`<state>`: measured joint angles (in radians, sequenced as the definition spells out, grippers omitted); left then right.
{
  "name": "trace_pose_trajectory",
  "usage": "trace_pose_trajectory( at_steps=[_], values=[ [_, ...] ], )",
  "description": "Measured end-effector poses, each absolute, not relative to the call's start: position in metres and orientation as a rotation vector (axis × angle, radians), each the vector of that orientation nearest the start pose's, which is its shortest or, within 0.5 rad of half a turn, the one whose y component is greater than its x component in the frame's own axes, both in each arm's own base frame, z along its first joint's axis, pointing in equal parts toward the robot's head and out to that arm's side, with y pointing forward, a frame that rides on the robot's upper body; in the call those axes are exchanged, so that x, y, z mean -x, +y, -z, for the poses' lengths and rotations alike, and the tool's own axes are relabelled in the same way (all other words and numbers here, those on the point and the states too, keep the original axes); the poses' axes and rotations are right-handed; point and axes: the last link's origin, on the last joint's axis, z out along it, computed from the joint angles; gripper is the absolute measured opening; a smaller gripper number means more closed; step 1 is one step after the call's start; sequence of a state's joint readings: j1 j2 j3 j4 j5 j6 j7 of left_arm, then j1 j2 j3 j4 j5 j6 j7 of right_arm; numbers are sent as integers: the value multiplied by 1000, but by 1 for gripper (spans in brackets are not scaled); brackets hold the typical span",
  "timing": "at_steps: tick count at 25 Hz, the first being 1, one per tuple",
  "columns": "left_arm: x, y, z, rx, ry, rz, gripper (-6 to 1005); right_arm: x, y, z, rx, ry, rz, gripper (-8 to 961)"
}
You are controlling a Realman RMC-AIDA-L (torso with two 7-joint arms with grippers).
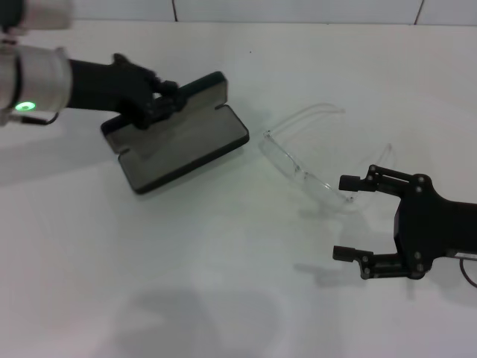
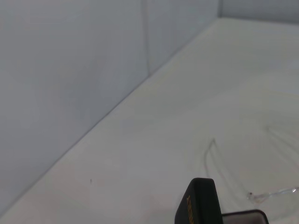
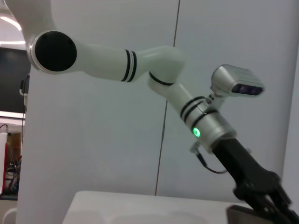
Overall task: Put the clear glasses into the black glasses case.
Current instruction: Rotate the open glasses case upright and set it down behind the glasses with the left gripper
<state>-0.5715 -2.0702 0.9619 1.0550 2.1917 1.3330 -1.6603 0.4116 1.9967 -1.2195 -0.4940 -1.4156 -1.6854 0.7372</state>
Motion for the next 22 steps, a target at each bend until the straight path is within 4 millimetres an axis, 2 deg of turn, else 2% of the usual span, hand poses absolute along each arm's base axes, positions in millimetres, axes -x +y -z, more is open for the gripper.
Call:
trace_pose_trajectory(
  at_steps=[4,9,12,17,22],
  values=[
    [201,398,-7,2706,-139,11,221,-250,272,20,2736,-153,-1018,835],
    [176,403,14,2763,-7,-35,220,-252,269,21,2725,-151,-1024,835],
    [164,399,26,2823,63,-58,220,-252,268,22,2724,-151,-1024,835],
    [156,392,37,2876,134,-98,219,-254,268,23,2720,-151,-1018,835],
    [156,392,39,2875,136,-104,218,-254,268,23,2720,-151,-1015,834]
  ],
)
